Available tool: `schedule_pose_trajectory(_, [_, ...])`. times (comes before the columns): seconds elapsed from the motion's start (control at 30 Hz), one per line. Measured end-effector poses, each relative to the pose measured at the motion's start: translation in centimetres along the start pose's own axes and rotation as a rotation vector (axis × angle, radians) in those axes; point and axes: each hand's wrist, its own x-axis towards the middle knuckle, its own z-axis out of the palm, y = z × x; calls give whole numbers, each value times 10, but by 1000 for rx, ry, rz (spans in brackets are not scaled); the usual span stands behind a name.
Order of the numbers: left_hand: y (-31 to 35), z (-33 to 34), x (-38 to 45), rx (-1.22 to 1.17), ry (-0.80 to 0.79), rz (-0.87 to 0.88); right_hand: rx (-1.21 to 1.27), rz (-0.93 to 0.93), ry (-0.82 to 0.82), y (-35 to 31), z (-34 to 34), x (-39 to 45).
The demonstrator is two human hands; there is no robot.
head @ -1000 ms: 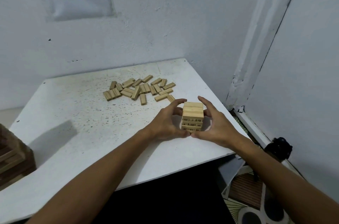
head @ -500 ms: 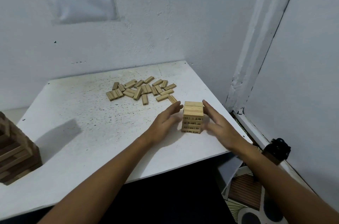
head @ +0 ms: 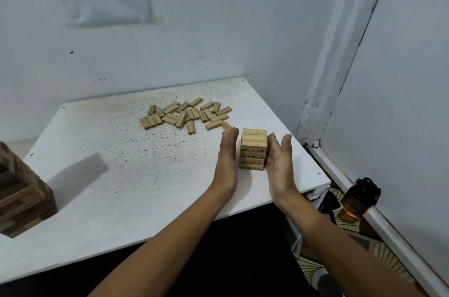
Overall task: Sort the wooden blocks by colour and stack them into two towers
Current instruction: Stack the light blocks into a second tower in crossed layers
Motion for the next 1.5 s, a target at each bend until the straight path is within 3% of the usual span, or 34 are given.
schedule_pose_trajectory(0.33, [2, 9, -7, -31, -45, 93, -20, -47, -27, -8, 10, -9])
schedule_pose_trajectory(1.5, [6, 10, -8, 10, -94, 36, -27, -18, -42, -14, 19, -14])
